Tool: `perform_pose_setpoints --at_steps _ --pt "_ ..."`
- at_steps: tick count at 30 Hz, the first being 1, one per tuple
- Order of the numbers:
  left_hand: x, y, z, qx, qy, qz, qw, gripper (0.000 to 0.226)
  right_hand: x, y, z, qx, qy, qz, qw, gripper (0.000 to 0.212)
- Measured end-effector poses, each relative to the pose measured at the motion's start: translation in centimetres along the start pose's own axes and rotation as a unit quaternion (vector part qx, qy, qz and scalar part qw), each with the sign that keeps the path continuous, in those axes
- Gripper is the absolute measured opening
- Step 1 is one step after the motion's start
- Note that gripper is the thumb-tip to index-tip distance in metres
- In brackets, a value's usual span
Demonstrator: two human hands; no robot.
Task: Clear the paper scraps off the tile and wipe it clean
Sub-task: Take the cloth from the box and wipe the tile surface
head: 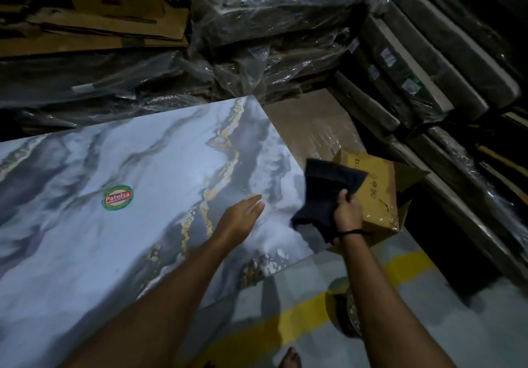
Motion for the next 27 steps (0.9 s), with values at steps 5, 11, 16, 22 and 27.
perform_pose_setpoints --at_steps 5,11,16,22,27 --pt "-2.1 0.2 -1.2 -0.029 0.096 0.260 0.960 0.078 -0.6 -2.3 -0.3 0.024 -0.120 -0.233 0.965 0.028" --pt "-5.5 2.1 -0.6 -0.043 0.112 0.369 0.922 0.083 5.9 5.5 -1.1 -0.153 -0.224 -0.602 0.751 0.069" --pt "-7.1 2.4 -0.8 -0.014 0.129 0.394 0.910 0.069 8.6 7.7 -2.6 -0.202 -0.241 -0.608 0.729 0.093" --pt "-6.9 2.1 -1.0 0.039 0.150 0.372 0.915 0.054 8.9 11.6 -7.9 -0.200 -0.307 -0.580 0.728 0.068" --pt "-7.0 2.1 -0.9 0.036 0.157 0.374 0.913 0.050 9.9 12.7 -9.4 -0.229 -0.350 -0.588 0.692 0.056"
Point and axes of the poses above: each hand's wrist, its own z-axis towards the middle knuckle, its own y-axis out of the palm, x = y × z, the point moved 9 cm from there along z, towards the middle knuckle
